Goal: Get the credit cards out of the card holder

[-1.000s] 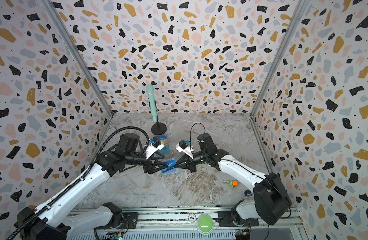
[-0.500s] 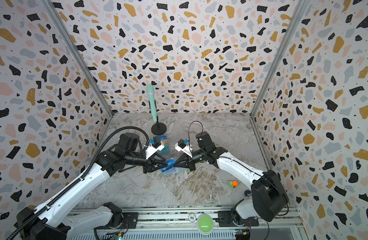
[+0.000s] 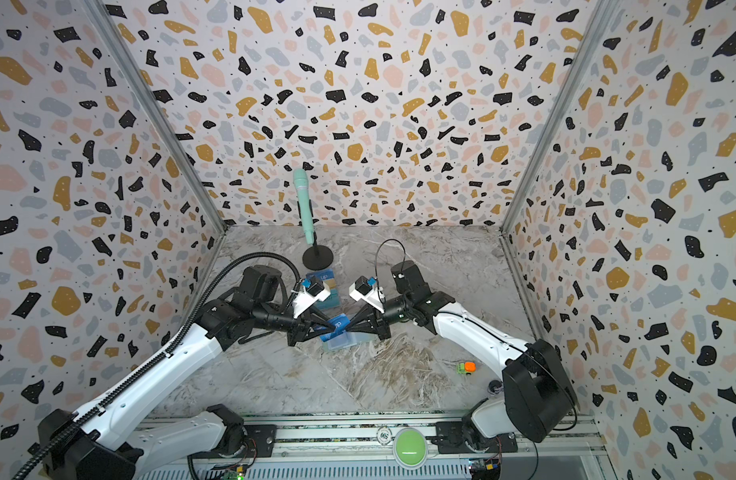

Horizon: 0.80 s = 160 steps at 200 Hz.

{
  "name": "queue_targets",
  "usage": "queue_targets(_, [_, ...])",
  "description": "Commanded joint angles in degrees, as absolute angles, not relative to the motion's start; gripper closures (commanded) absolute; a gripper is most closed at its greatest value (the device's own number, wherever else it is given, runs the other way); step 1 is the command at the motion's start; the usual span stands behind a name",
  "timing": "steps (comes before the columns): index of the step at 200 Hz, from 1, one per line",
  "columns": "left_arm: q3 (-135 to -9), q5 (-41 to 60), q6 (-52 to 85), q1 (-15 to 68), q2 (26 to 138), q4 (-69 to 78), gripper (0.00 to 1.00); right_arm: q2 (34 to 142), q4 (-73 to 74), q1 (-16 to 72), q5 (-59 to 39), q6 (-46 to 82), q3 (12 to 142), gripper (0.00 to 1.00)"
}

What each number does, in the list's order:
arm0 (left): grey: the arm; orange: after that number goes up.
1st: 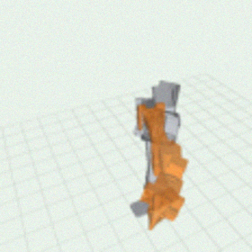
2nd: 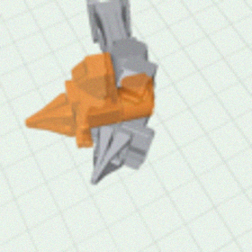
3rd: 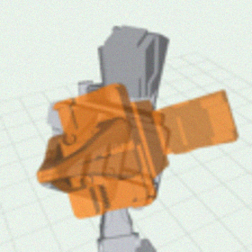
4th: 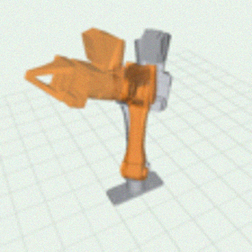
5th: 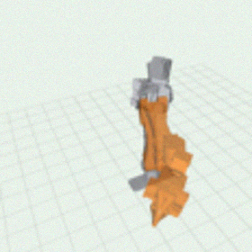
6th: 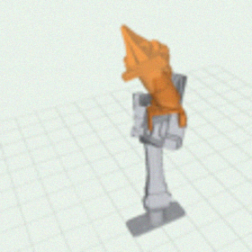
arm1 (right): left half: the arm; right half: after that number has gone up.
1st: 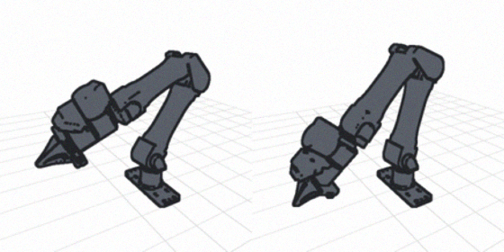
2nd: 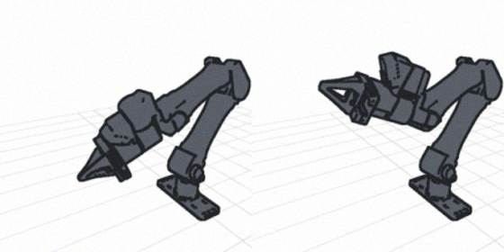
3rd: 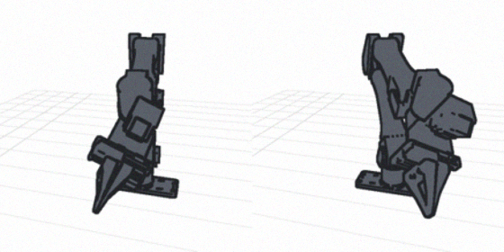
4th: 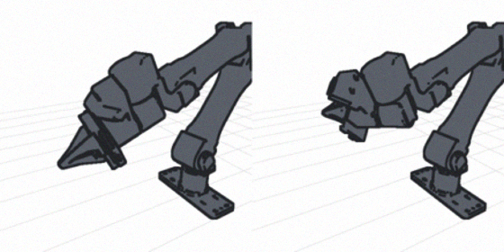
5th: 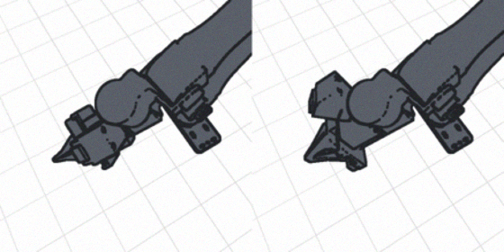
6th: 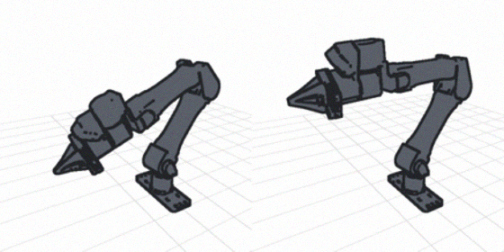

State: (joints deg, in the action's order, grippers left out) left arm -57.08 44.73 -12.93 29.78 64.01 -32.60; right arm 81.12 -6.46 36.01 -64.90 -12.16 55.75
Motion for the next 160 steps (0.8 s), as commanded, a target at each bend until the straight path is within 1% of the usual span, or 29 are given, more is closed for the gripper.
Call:
queue_targets(1, [-58.9,45.8,-13.4,29.6,64.0,-32.4,0.81,81.0,-7.6,36.2,-65.3,-13.3,57.8,1.0])
queue_targets(33, [-58.9,45.7,-13.3,29.6,64.1,-32.3,0.84,80.9,-7.6,36.2,-64.9,-13.2,57.9,1.0])
queue_targets(140, [-58.6,45.1,-12.8,29.6,64.2,-31.6,0.99,80.2,-4.2,35.6,-62.8,-10.6,56.4,1.0])
queue_targets(160, [-58.5,44.4,-12.6,29.6,64.3,-31.2,1.0,79.9,-3.1,35.2,-62.1,-9.6,55.9,0.93])
